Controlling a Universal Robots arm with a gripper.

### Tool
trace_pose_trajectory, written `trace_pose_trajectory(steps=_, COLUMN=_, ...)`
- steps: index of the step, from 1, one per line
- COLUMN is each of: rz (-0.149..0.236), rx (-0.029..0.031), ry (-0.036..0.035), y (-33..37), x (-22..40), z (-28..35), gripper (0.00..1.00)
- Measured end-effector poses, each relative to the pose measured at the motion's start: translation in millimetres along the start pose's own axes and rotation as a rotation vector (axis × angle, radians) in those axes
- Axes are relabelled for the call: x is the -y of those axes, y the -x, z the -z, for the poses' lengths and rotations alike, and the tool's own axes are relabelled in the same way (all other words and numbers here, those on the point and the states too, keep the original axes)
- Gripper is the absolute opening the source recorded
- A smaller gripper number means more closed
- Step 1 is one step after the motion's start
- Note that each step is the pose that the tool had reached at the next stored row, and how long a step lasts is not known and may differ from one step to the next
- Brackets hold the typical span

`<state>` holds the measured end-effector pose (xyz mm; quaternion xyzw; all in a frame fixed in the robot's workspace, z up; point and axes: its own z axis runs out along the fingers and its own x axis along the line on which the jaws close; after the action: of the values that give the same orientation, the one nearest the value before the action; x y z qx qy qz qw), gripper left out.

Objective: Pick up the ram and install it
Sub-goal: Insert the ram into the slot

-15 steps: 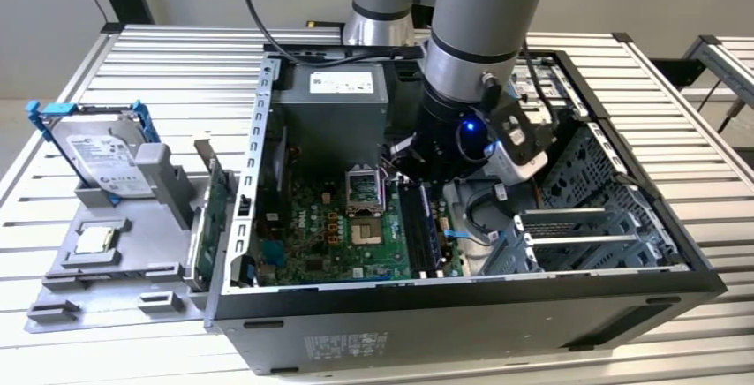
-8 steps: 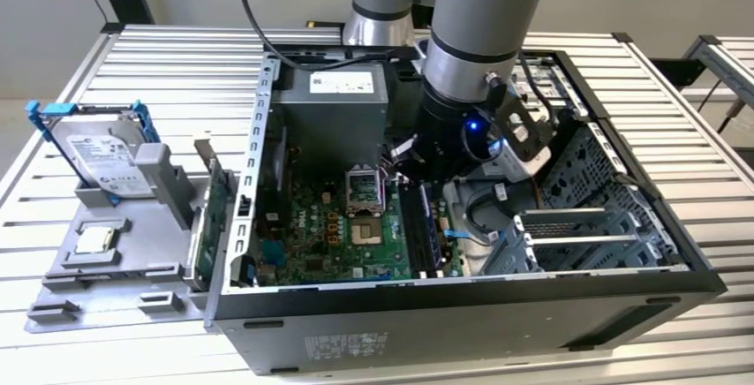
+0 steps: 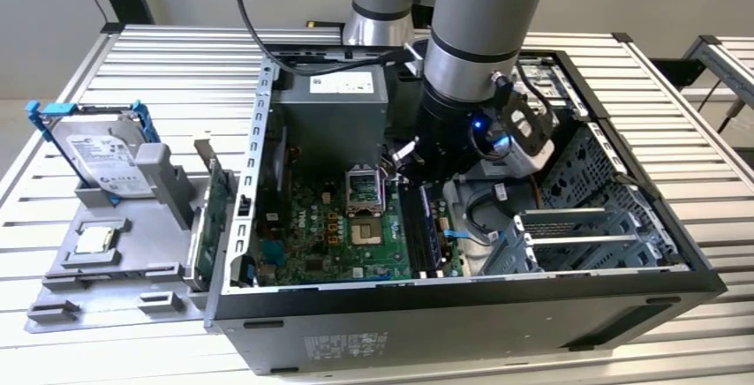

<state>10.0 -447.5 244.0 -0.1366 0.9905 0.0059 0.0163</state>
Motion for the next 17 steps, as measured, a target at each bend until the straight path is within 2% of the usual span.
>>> trace_pose_trajectory(steps=17, rz=0.281, rx=-0.002, ry=0.0095, y=-1.0, x=-0.2, z=0.0, gripper=0.0)
